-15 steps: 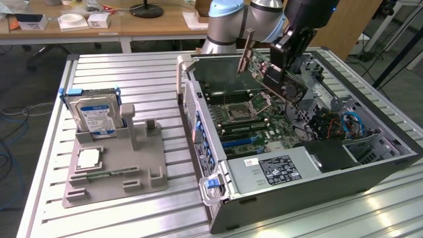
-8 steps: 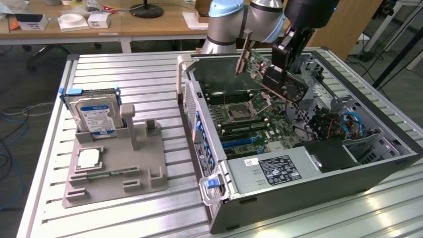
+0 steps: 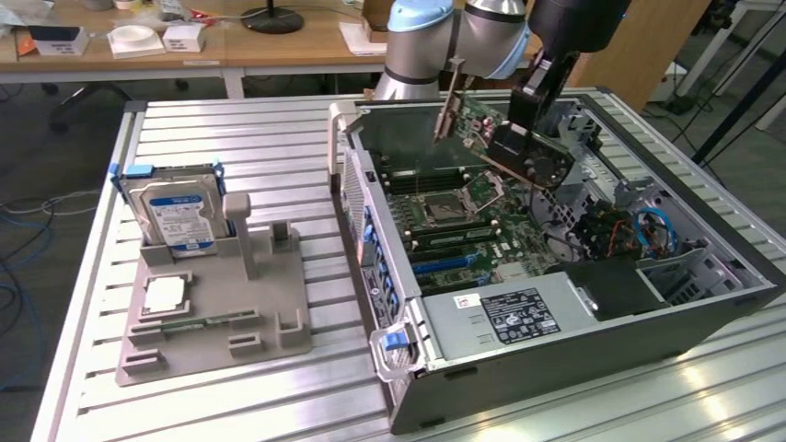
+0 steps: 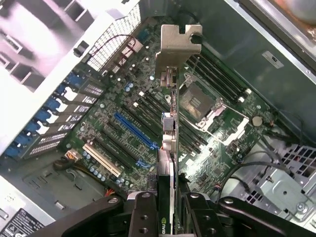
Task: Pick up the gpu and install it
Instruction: 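Insert the gpu into the slot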
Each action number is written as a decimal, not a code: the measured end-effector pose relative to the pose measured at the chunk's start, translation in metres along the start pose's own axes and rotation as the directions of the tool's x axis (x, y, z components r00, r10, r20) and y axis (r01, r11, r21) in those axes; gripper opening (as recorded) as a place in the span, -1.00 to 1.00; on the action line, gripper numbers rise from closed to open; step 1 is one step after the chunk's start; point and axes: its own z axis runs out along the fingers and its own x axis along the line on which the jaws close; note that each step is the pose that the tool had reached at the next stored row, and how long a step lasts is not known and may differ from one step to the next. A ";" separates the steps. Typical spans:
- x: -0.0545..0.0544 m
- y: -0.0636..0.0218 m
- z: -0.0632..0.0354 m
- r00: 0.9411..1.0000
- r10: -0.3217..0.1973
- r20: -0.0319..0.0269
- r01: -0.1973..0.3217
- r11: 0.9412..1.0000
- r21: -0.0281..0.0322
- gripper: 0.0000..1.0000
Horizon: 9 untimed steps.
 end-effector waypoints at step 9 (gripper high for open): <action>0.000 -0.0002 0.0001 0.994 -0.106 -0.004 0.106 0.994 -0.001 -0.47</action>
